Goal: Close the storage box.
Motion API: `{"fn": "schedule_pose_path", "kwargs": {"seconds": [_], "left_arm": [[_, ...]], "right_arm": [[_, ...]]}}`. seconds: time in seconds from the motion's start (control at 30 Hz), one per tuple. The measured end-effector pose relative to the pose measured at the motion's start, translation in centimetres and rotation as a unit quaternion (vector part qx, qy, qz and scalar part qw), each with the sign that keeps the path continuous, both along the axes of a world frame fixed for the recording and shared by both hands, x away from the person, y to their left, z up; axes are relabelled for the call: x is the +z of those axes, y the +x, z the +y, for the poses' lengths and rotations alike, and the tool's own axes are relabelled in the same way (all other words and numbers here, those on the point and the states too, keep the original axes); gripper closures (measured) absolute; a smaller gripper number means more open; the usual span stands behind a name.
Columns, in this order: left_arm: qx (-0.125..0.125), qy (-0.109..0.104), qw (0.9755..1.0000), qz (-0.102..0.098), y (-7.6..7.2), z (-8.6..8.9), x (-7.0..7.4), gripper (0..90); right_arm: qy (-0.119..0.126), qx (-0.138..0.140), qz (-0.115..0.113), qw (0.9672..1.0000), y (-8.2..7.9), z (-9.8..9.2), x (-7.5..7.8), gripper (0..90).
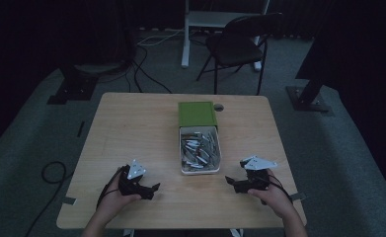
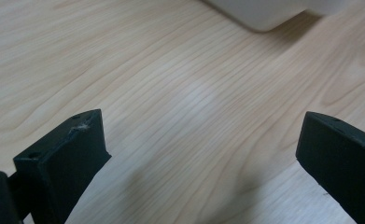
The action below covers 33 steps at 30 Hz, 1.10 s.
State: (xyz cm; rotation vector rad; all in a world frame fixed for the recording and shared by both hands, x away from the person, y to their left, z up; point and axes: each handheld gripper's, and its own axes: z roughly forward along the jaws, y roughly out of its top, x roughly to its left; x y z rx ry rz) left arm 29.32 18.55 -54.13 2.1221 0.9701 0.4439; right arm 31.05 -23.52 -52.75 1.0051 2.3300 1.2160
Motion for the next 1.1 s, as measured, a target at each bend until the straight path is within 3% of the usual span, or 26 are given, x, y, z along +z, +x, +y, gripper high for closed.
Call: {"fn": "schedule_pose_path", "kwargs": {"seconds": [0.23,0.53,0.87,1.1], "left_arm": [[-0.033,-0.015,0.9993,-0.012,0.5,-1.6,0.4,2.3],[-0.05,-0.045,0.9974,-0.027,1.4,-3.0,1.6,2.3],[-0.075,-0.059,0.9949,-0.034,2.1,-4.5,2.3,2.3],[-0.077,-0.071,0.9937,-0.039,2.9,-5.3,2.8,2.3]], "right_arm": [[0.003,0.001,-0.006,1.0,0.5,0.3,0.5,13.5],[0.01,-0.002,-0.01,0.9999,1.0,0.5,1.1,13.5],[0.022,0.0,-0.016,0.9996,1.7,1.1,1.9,13.3],[0.025,0.004,-0.016,0.9995,2.1,1.7,2.0,13.3]]}}
